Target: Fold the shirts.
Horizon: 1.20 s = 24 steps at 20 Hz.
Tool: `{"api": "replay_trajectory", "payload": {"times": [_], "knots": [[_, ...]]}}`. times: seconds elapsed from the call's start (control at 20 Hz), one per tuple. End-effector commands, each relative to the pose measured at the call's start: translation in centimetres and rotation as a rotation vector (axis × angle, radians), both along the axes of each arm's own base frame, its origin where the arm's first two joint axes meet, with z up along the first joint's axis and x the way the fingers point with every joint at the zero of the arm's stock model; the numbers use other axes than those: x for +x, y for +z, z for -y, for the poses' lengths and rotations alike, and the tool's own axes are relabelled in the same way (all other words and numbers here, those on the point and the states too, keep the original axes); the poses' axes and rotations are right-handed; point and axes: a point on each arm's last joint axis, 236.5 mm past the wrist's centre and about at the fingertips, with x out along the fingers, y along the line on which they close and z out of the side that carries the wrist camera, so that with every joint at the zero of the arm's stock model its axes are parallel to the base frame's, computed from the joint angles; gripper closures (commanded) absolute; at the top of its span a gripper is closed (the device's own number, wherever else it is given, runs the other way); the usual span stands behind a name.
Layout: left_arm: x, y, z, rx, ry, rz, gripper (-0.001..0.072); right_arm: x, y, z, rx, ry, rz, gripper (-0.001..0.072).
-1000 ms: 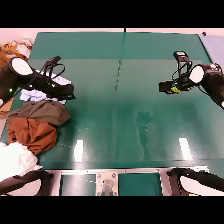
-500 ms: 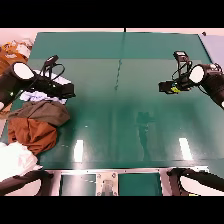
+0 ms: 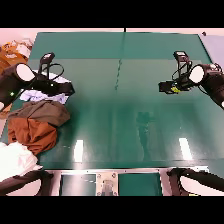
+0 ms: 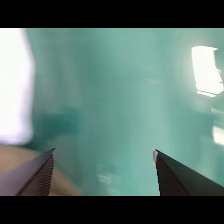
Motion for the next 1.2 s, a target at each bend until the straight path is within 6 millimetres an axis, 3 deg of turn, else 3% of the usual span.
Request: {"api": "replay_trajectory", "payload": {"times": [0.0, 0.15, 0.3, 0.4, 0.6, 0.75, 0.8, 0.85, 0.9, 1.05, 1.15], "knots": [[2.9, 0.5, -7.6, 0.316, 0.064, 0.129, -0.0013, 1.2, 0.7, -0.1, 0.005, 0.002, 0.056, 0.0697], [4.2, 0.1, -13.4, 0.381, 0.155, 0.151, -0.0013, 1.8, 1.0, -0.2, 0.009, 0.004, 0.087, 0.0697], [4.9, -2.3, -18.6, 0.39, 0.239, 0.126, -0.0013, 2.6, 1.5, -0.5, 0.023, 0.005, 0.127, 0.0697], [5.3, -4.7, -19.8, 0.397, 0.224, 0.101, -0.0013, 2.6, 1.5, -0.5, 0.023, 0.004, 0.127, 0.0696], [8.7, -7.4, -20.0, 0.399, 0.21, 0.19, -0.0009, 2.6, 1.5, -0.6, 0.024, 0.005, 0.127, 0.0696], [9.5, -9.9, -20.0, 0.395, 0.203, 0.185, -0.0006, 2.6, 1.5, -0.7, 0.028, 0.004, 0.126, 0.0696], [9.2, -11.1, -20.0, 0.391, 0.201, 0.158, 0.0217, 2.6, 1.5, -0.7, 0.031, 0.003, 0.126, 0.0696], [8.7, -11.8, -19.9, 0.39, 0.198, 0.127, 0.0551, 2.6, 1.5, -0.8, 0.034, 0.003, 0.125, 0.0696], [8.0, -12.4, -19.9, 0.387, 0.195, 0.089, 0.0688, 2.5, 1.4, -1.0, 0.045, 0.001, 0.122, 0.0696], [7.5, -11.0, -19.8, 0.37, 0.206, 0.018, 0.069, 2.2, 1.3, -1.2, 0.055, -0.001, 0.108, 0.0697], [8.5, -7.3, -19.0, 0.338, 0.211, -0.005, 0.069, 1.8, 1.3, -1.0, 0.052, -0.004, 0.085, 0.0698]]}}
